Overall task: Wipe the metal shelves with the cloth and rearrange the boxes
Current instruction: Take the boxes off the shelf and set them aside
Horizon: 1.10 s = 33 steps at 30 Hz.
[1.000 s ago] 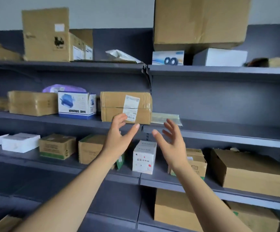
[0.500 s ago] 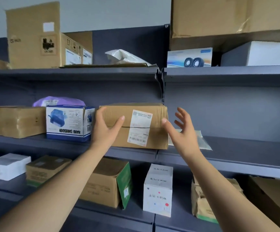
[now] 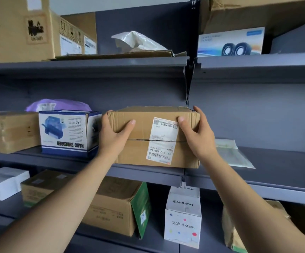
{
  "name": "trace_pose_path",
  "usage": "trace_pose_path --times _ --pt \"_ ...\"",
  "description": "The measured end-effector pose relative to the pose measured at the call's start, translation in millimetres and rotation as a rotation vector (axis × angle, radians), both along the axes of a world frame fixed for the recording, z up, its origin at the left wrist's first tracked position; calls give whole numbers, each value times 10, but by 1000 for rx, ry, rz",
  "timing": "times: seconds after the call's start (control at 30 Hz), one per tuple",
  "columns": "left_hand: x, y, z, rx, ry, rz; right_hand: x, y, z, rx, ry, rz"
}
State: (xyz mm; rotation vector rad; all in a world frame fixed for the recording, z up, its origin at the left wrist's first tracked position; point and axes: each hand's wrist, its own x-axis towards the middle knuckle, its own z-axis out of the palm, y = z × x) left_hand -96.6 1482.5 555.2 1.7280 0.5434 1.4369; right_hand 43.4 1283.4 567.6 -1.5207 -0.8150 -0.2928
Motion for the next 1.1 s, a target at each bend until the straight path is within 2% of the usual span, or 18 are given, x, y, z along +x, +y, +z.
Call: trace_pose_path --times 0.33,0.67,0.93,1.1 --pt "-394 -255 118 73 -90 -99 -664 -365 69 104 -37 -127" --pt "-1704 -536 -38 88 -119 -213 -2126 -683 -173 150 -41 -213" --pt "-2647 -675 -560 19 -34 -276 -3087 -876 -670 60 42 -286" --pt "-3039 -710 -1274 -67 134 -286 -3405 -929 -1386 -47 146 -297"
